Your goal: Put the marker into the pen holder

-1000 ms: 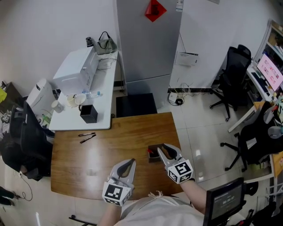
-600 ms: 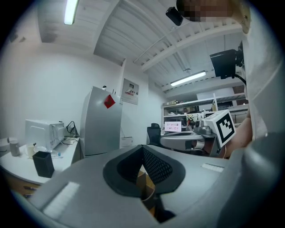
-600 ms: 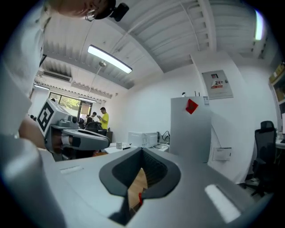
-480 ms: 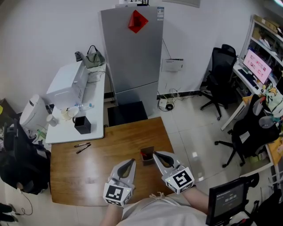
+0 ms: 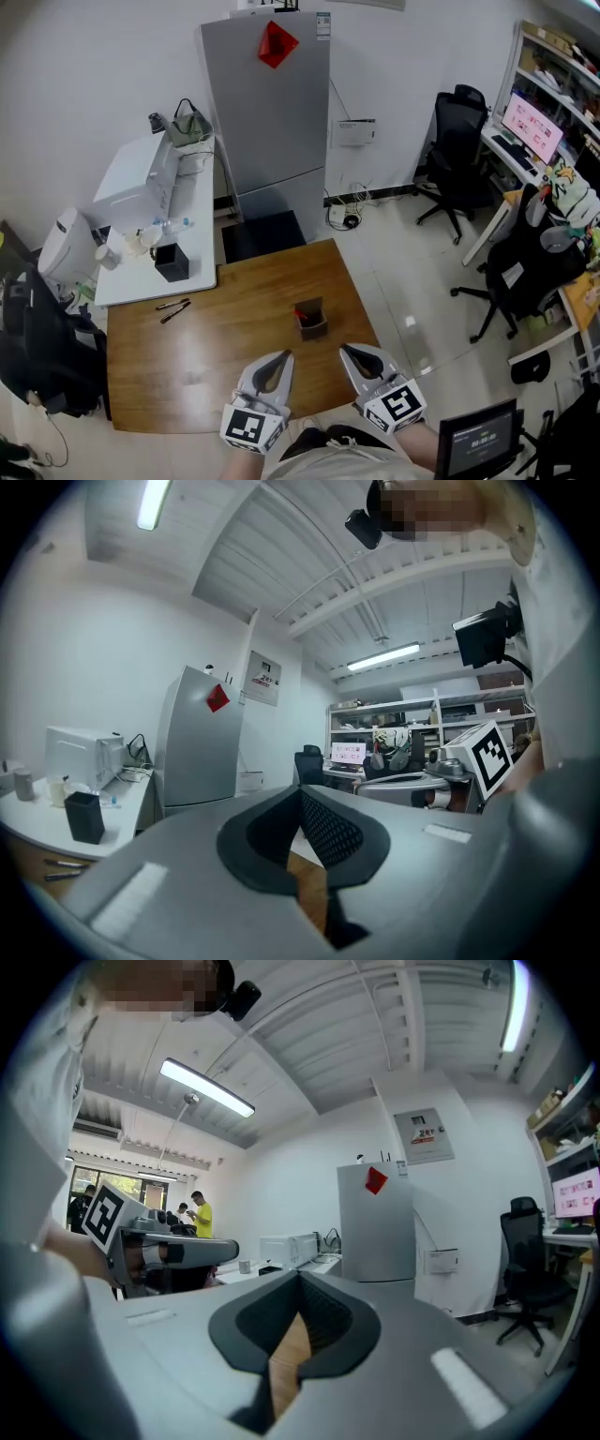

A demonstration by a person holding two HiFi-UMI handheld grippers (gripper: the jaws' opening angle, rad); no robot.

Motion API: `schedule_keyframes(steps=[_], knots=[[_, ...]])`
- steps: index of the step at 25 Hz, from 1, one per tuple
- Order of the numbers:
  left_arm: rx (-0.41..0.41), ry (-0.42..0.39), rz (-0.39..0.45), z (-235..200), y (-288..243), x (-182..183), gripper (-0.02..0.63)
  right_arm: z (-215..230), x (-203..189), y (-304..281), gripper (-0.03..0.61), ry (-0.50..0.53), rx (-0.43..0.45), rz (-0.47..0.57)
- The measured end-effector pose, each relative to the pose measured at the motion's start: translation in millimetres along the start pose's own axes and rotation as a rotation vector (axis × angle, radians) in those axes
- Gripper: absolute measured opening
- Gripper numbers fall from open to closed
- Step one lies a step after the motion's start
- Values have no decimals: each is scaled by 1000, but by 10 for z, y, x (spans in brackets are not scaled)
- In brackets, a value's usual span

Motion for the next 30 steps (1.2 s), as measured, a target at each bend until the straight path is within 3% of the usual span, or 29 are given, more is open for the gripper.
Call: schedule_keyframes(steps=[4, 8, 13, 21, 30], knots=[[18, 28, 13, 303, 241, -44, 15, -159, -19, 284, 2, 0, 24, 11], [53, 5, 26, 668, 511, -54, 15, -342, 0, 687, 2, 14, 59, 31], [89, -8, 37, 1386, 903, -145, 15, -701, -81, 1494, 2, 36, 122, 34], [137, -12, 40, 2438, 1527, -354, 15, -987, -253, 2619, 2, 19, 147, 26], [142, -42, 31, 2661, 1867, -292, 15, -1161, -18, 2941, 2, 52, 116, 85]])
Point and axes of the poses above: the fingertips, and each gripper's own axes: y backward along the fingers, z to its right, x out of its top, the point moved 1 cm from there along y, backward along the fingers, and after that the axes turned 5 degrees about -x, right-handed, at the moved point
